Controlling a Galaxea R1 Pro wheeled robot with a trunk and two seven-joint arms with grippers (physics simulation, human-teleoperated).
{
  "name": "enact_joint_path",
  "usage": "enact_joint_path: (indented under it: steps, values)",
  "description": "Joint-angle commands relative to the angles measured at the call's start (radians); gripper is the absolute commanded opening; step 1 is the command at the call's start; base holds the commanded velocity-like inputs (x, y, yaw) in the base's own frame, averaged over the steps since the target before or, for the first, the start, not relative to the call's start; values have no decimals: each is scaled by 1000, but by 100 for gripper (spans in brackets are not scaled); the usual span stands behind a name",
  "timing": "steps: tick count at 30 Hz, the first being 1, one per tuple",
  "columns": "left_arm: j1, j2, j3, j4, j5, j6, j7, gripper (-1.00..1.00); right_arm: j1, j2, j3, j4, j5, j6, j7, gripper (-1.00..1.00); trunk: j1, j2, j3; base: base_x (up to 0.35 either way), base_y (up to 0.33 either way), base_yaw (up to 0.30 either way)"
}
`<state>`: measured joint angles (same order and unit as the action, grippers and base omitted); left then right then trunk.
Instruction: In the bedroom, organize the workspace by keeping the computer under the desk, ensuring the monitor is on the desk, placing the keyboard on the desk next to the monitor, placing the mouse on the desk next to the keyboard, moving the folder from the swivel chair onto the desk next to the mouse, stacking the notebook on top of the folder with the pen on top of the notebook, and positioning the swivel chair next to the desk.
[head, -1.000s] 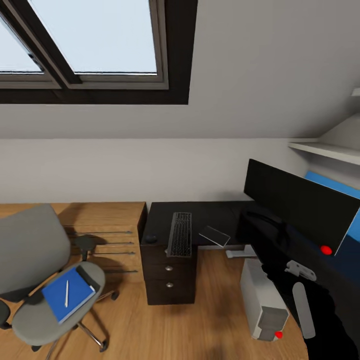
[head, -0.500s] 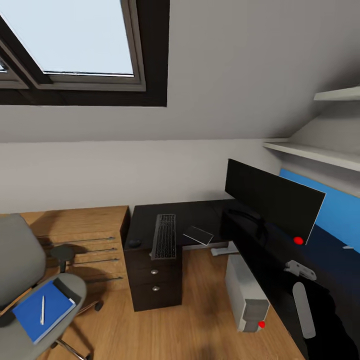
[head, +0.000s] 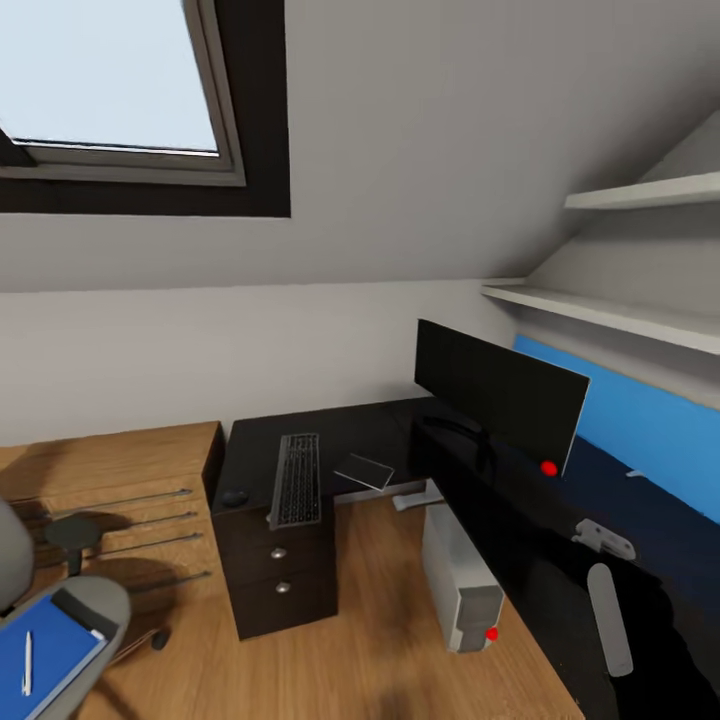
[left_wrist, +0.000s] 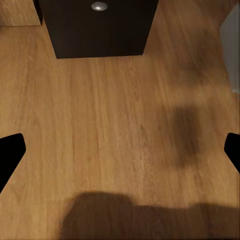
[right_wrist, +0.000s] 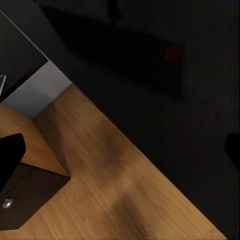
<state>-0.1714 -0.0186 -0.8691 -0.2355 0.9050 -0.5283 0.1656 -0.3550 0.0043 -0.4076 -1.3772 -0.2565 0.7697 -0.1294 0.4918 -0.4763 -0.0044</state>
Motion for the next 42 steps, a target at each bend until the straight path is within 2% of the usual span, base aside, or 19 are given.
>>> enact_joint_path:
  steps: [1,7,12,20,21,22,25,28,36,37,38,40,41,42]
  values:
    - [0,1,-8,0,2,-2,6,100,-1,0,-1,-1,-10,3,-9,100,0,-1,0,0,0,-242]
    - [0,2,-7,13,2,13,-19,100,0,0,-1,-1,-10,3,-9,100,0,-1,5,0,0,-242]
    - [0,0,-8,33,1,78,-52,100,0,0,-1,0,-10,2,-9,100,0,-1,9,0,0,-242]
    - [0,-3,-5,37,4,104,-58,100,0,-1,-5,-1,-10,3,-9,100,0,-1,16,0,0,-242]
    - [0,-2,6,38,23,102,-56,100,0,-1,-12,1,-10,2,-9,100,0,-1,16,0,0,-215]
    - [0,-2,27,38,61,100,-56,100,0,-5,-15,4,-9,-8,-10,100,0,-1,17,0,0,-93]
    - [0,-2,43,38,99,99,-57,100,0,-8,-16,5,-9,-28,-10,100,0,-1,17,0,0,-57]
    - [0,-4,50,38,122,100,-55,100,0,-10,-17,8,-8,-44,-11,100,0,-1,18,0,0,-22]
    - [0,-4,52,38,130,101,-55,100,0,-12,-17,14,-2,-69,-12,100,0,-1,18,0,0,-4]
    - [0,-5,51,38,131,104,-55,100,0,-14,-17,26,2,-90,-12,100,0,-1,18,15,0,-1]
    - [0,-14,47,38,127,111,-63,100,0,-49,-13,158,46,-277,-13,100,0,-1,18,254,0,0]
    - [0,-15,47,38,126,112,-63,100,-1,-60,-12,205,65,-335,-14,100,0,-1,18,273,0,0]
    - [0,-18,45,38,121,107,-65,100,-61,-132,-13,503,153,-645,-60,100,0,-1,18,280,0,0]
    - [0,-18,45,38,120,106,-65,100,-83,-142,-13,548,156,-680,-66,100,0,-1,18,257,0,0]
